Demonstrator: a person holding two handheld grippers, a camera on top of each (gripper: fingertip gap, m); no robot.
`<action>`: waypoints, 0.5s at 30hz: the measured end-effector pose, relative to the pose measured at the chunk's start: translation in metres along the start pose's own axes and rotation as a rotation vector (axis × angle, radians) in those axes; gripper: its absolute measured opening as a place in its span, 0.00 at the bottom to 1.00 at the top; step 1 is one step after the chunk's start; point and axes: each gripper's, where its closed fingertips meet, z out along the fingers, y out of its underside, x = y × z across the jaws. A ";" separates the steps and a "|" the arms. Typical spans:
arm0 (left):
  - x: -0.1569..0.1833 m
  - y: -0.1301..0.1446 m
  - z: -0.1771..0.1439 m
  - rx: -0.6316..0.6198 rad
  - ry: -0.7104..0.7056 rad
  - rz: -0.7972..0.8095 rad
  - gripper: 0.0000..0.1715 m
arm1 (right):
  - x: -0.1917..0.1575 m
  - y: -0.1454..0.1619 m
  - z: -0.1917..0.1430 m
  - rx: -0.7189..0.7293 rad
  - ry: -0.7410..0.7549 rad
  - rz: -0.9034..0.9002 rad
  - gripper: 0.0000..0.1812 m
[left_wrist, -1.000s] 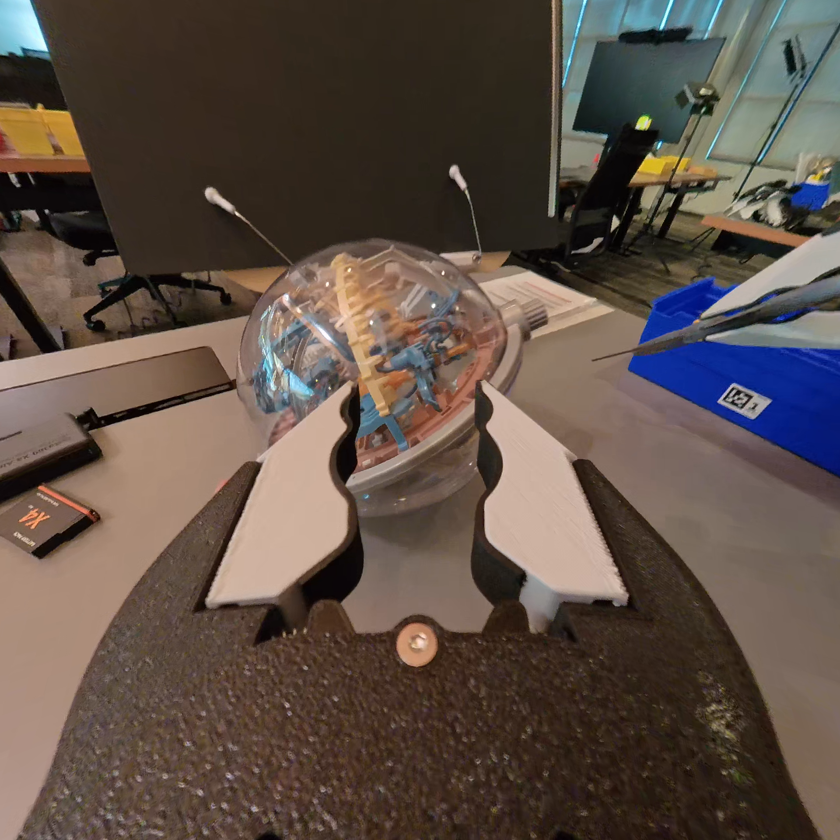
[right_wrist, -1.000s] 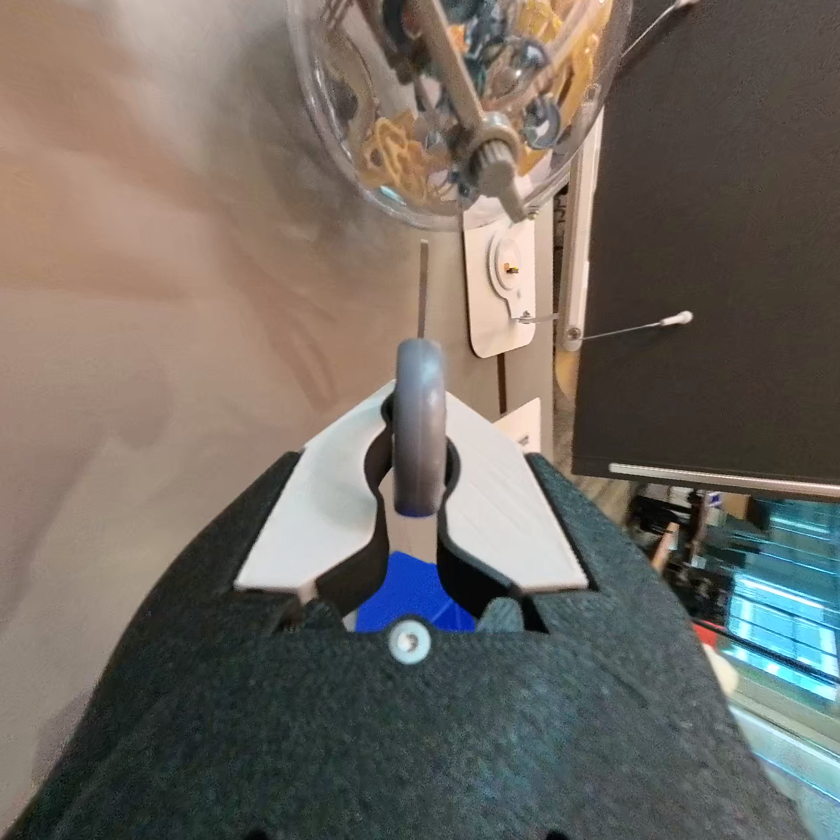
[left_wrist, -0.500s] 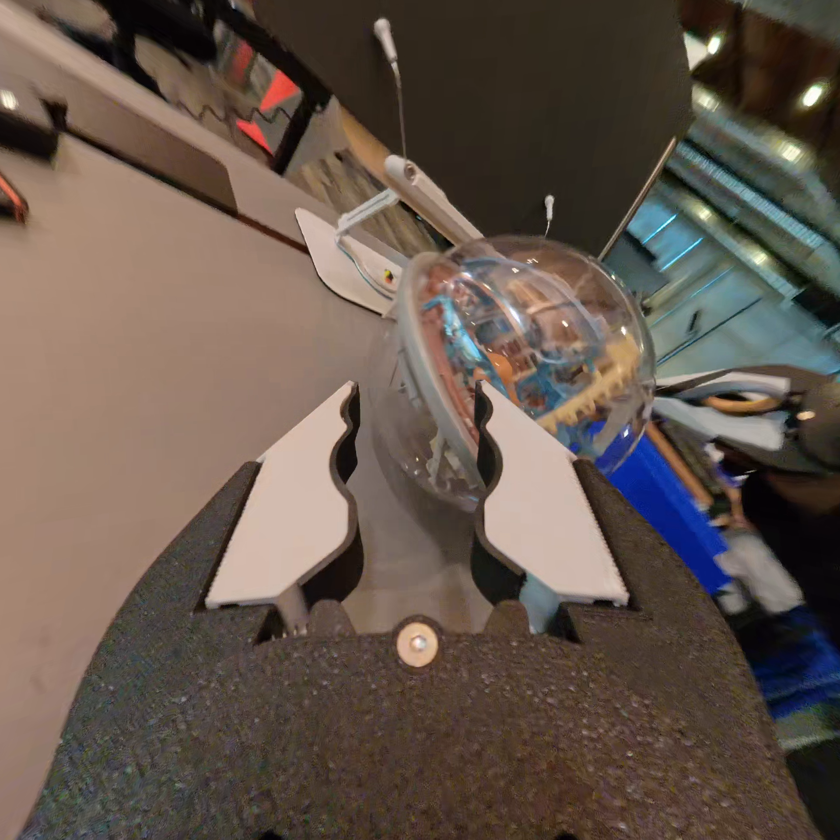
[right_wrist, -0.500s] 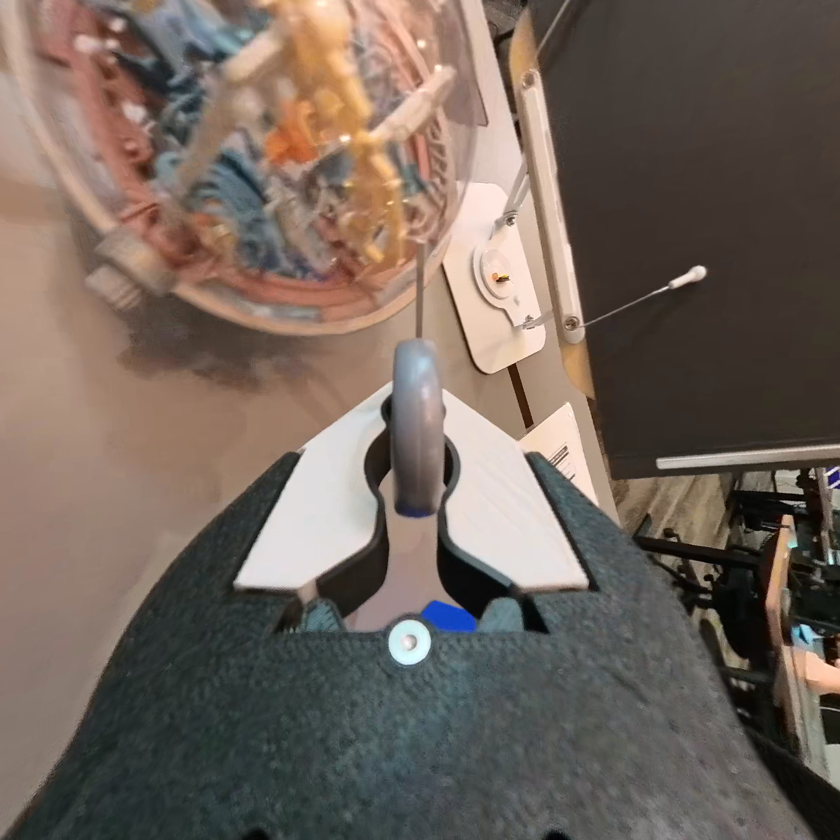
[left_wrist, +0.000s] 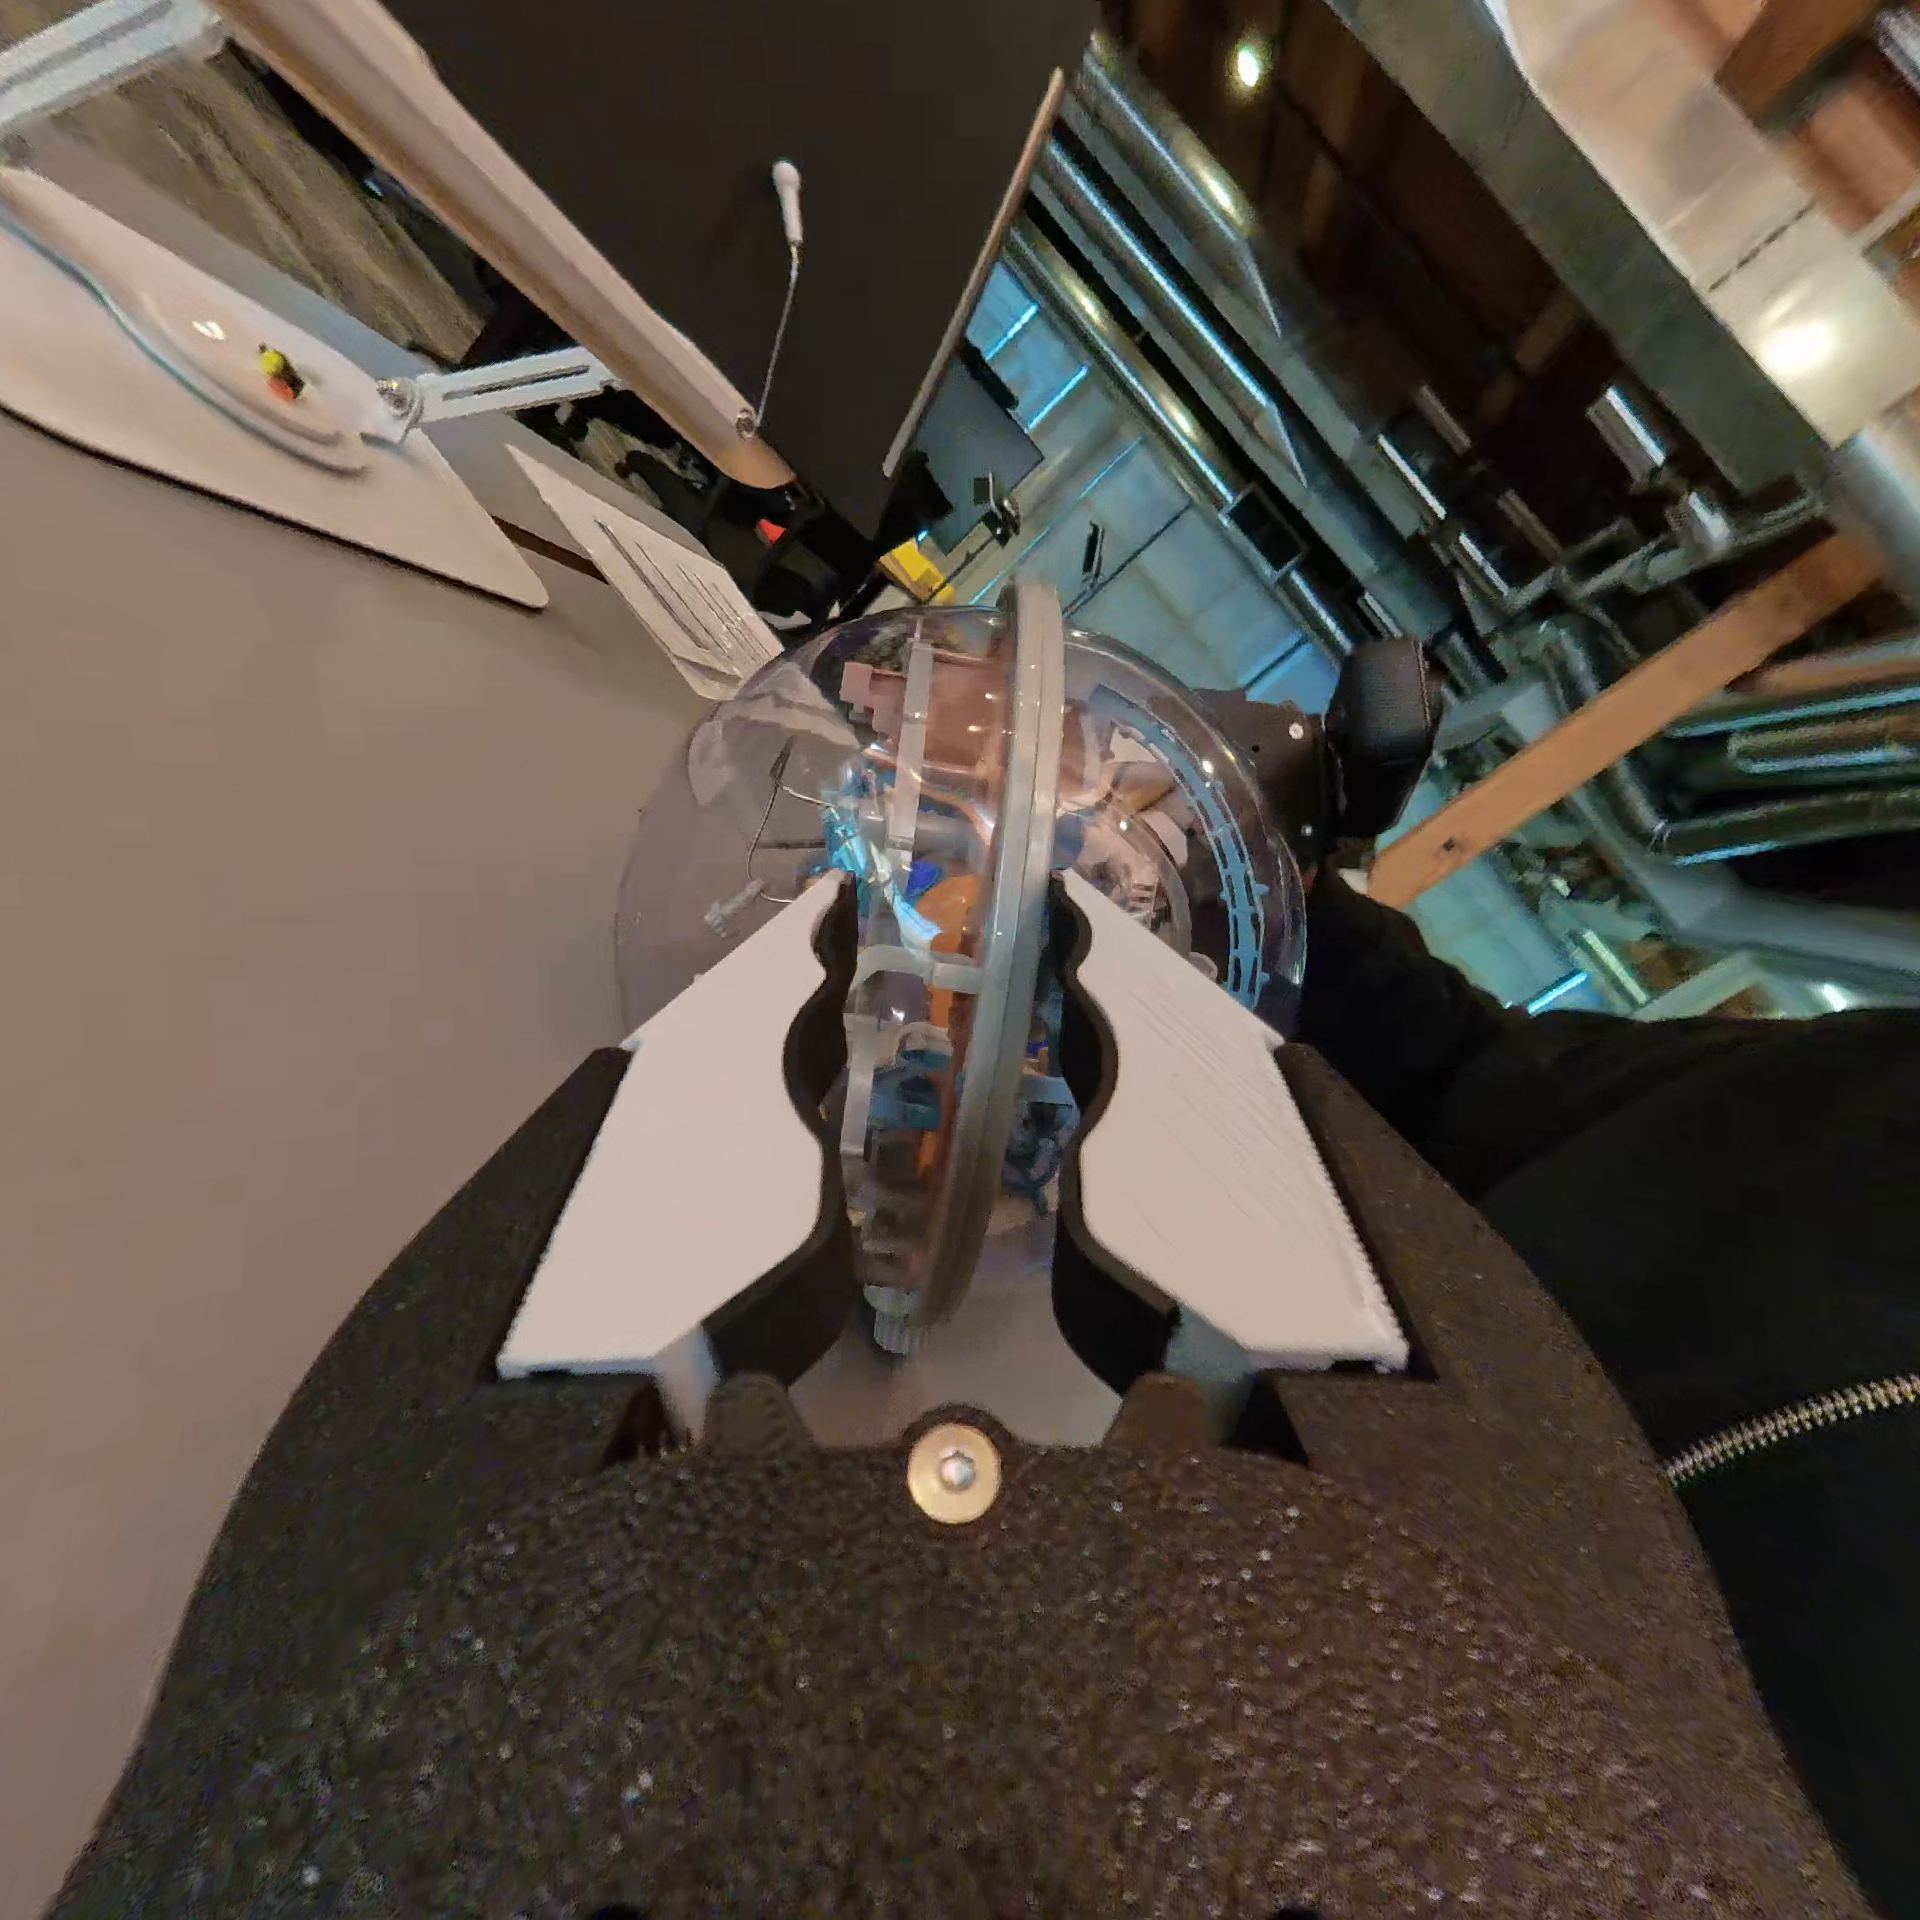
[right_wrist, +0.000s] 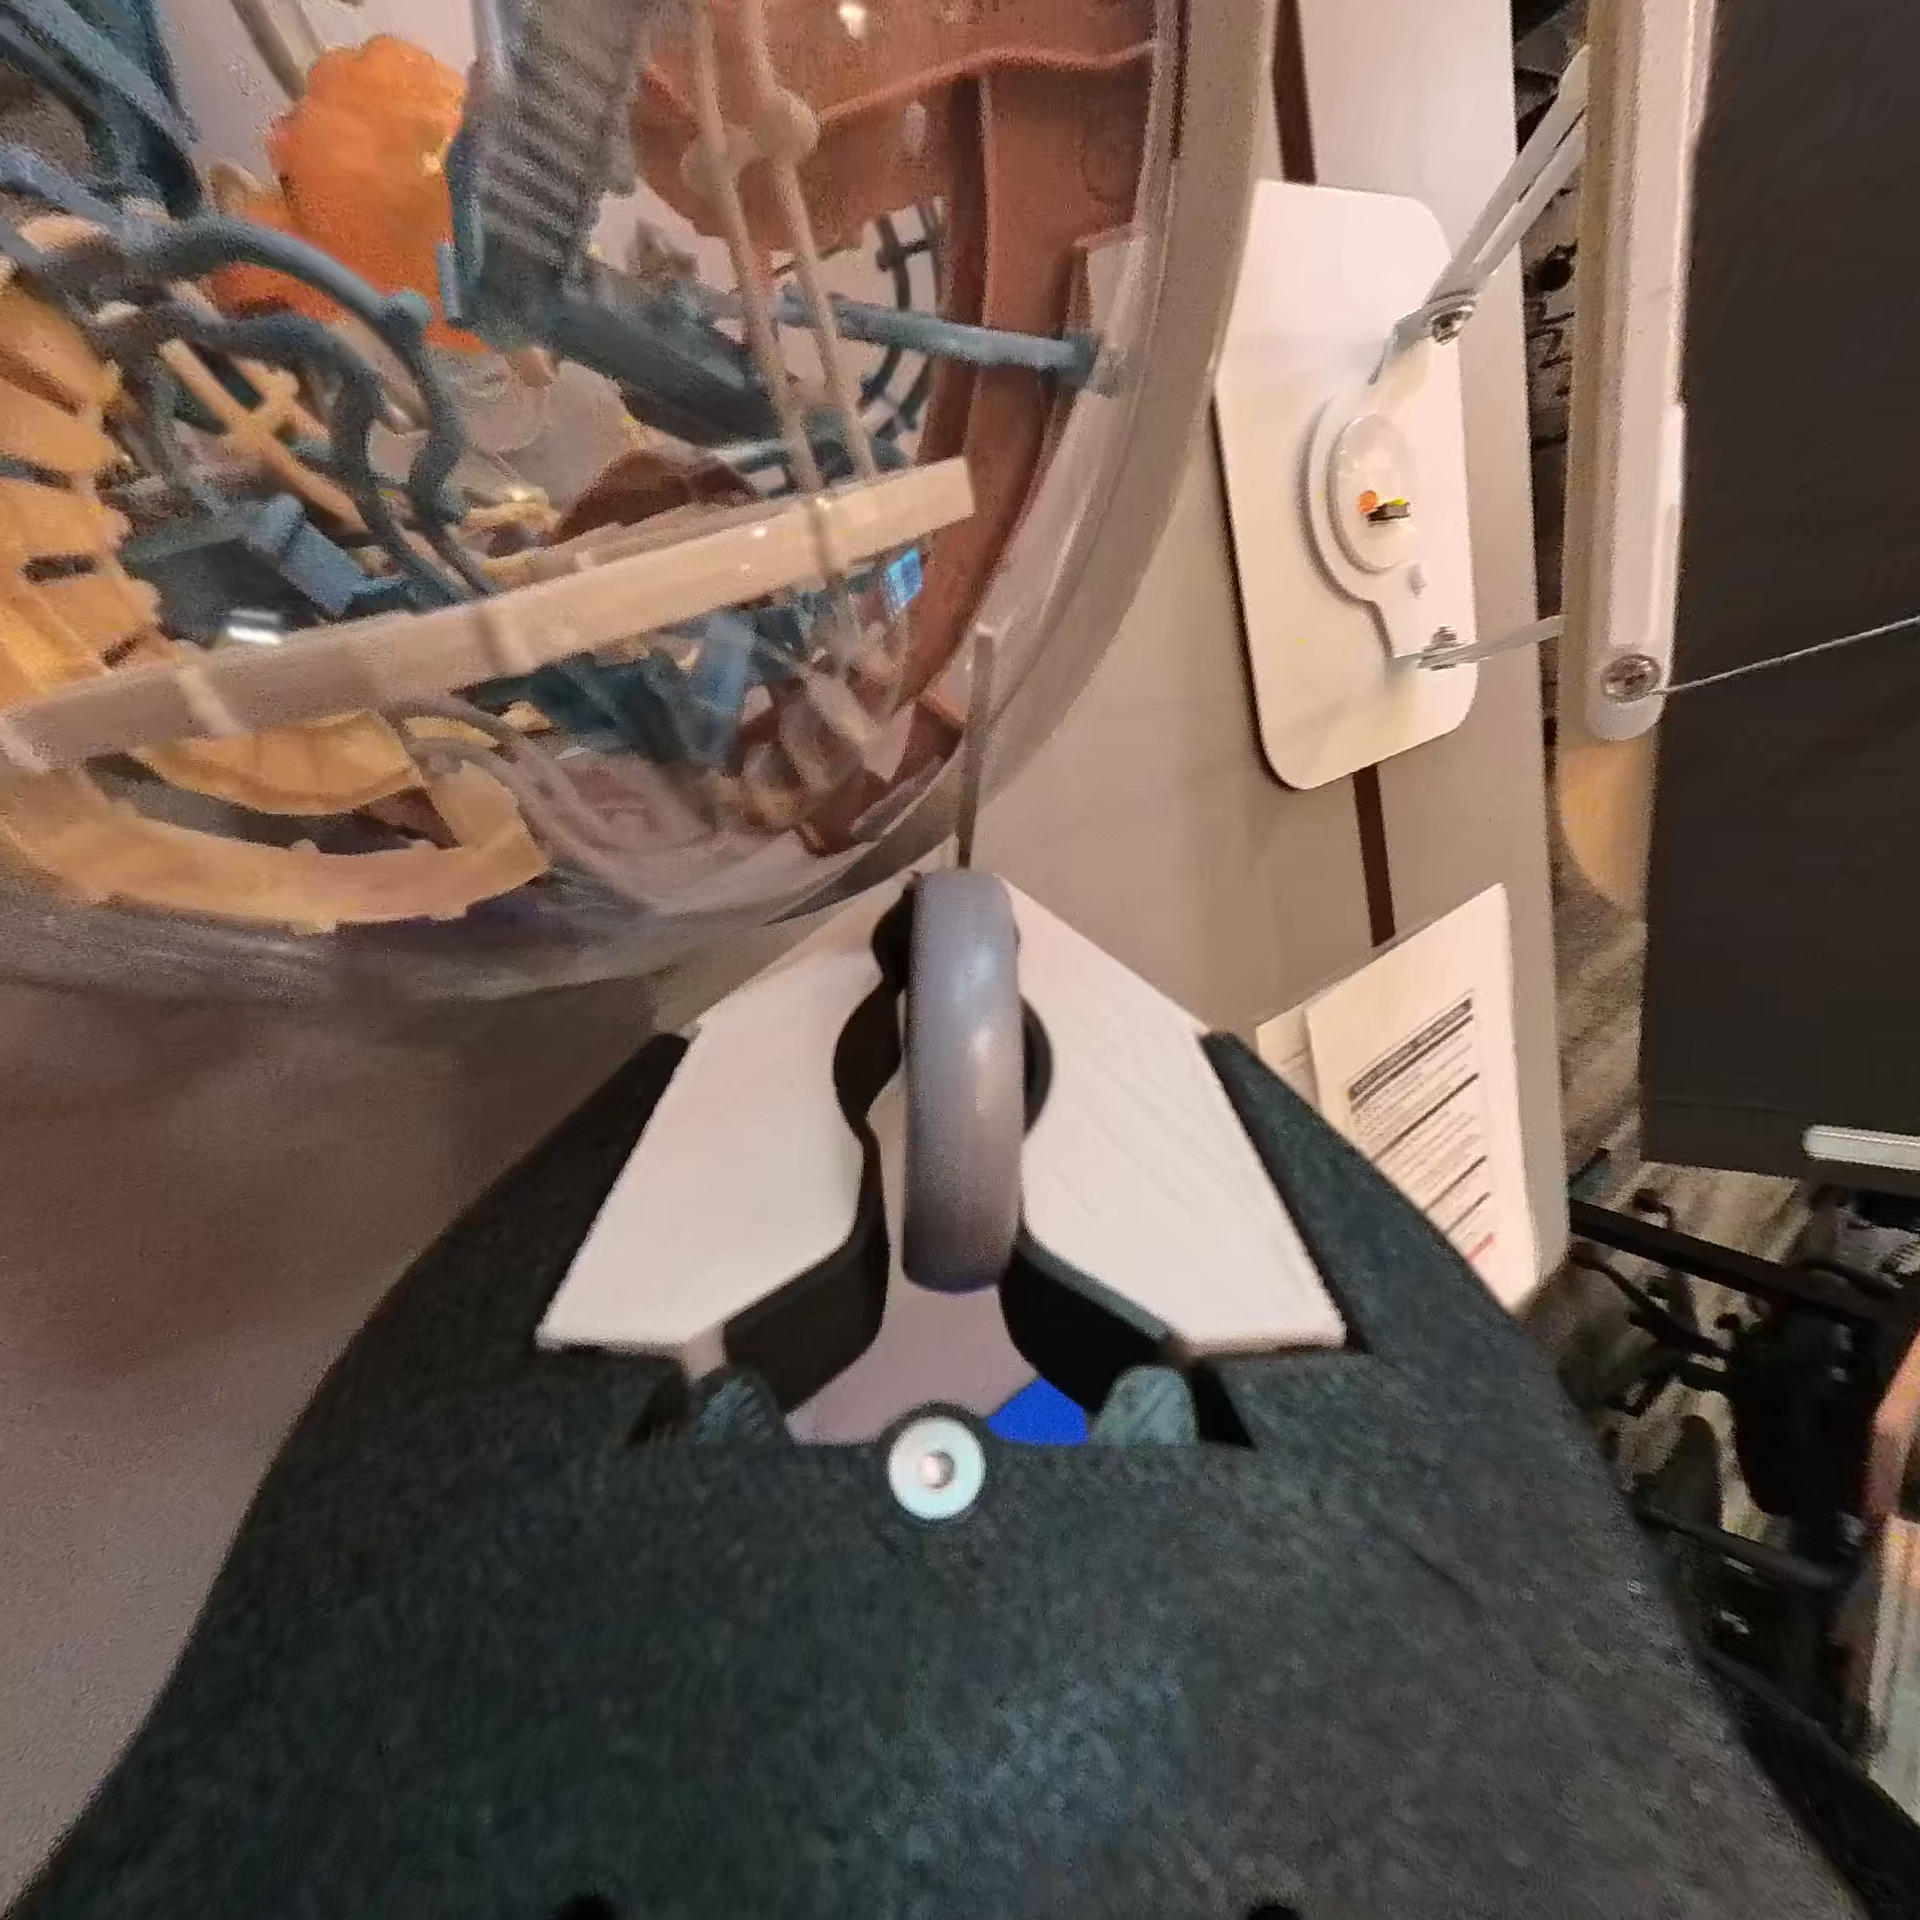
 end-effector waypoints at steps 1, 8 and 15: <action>0.003 0.000 -0.001 -0.011 -0.004 0.027 0.19 | -0.002 0.000 0.000 0.002 -0.004 0.004 0.05; 0.025 0.003 -0.028 -0.071 -0.036 0.138 0.09 | -0.035 -0.019 -0.014 0.066 -0.049 -0.005 0.05; 0.044 -0.001 -0.049 -0.034 -0.085 0.204 0.26 | -0.064 -0.040 -0.028 0.149 -0.075 -0.010 0.05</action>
